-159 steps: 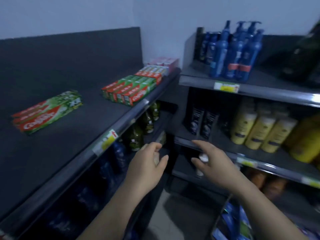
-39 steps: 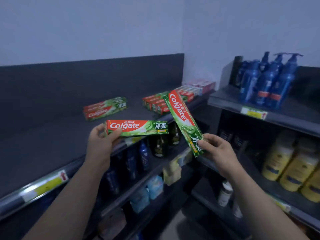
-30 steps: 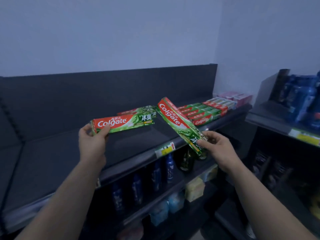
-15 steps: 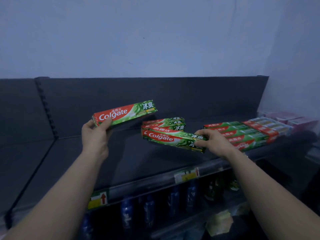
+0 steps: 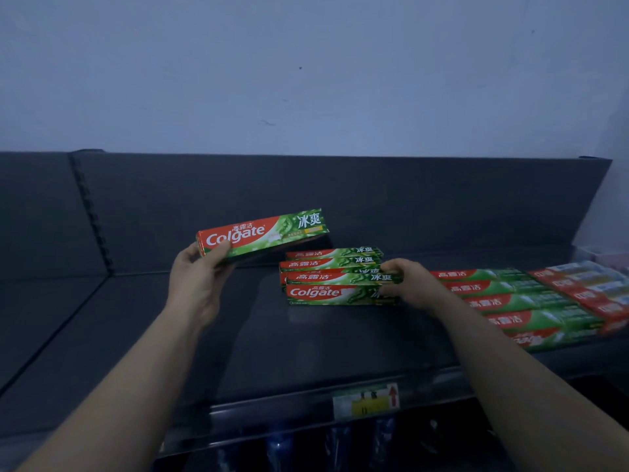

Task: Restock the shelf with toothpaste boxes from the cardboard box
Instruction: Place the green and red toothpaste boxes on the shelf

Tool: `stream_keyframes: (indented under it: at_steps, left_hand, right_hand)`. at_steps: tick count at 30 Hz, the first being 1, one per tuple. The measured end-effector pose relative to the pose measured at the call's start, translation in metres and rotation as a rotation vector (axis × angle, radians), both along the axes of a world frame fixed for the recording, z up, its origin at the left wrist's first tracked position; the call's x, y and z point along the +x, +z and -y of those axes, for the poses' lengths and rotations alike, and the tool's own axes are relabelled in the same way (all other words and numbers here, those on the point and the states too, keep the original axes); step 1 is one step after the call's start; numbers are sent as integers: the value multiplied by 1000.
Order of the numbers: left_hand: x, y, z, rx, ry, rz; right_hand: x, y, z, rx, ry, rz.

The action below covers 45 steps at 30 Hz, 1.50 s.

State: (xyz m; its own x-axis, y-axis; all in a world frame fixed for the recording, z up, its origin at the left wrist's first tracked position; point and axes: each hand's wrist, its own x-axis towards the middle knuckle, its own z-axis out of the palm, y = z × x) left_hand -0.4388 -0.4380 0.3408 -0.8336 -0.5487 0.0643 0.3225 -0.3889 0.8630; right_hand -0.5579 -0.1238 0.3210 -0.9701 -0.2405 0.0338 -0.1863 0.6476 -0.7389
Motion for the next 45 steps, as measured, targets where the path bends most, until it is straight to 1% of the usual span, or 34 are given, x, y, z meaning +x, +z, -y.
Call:
stream_keyframes:
  at_steps: [4,11,14,21,23,24,28,31,35,42,45]
  left_hand:
    - [-6,0,-3,-8,-62,-13]
    - [-8,-6,-17,-66,-196,16]
    - [-7,-12,-30,-110,-255,39]
    - [-9,-28,-61,-106,-335,104]
    - [-11,-33,-65,-137,-311,137]
    - [-12,-34,-66,-192,-284,162]
    - [-12,-36,-73,-512,-187,243]
    - [-12,-38,-81,-639,-142,280]
    - [-15,-43,-84,-697,-91,315]
    - [-20,-49,-82,-811,-68,424]
    - [-17,-46,-83,-793,-72,412]
  right_hand:
    - [-14,-3,4,-70,-46,20]
    - [-18,-4,5,-58,-53,-21]
    - [-17,-2,2,-91,-68,-44]
    - [-7,0,-15,-126,-106,-116]
    - [-3,-1,-18,-128,-108,-121]
    - [-2,-1,-19,-127,-107,-118]
    - [5,-2,-23,-121,-97,-107]
    - [9,-3,-24,-129,-93,-101]
    - [11,-2,-26,-128,-85,-98]
    - [12,0,-27,-112,-56,-101]
    - [16,1,-27,-95,-26,-99]
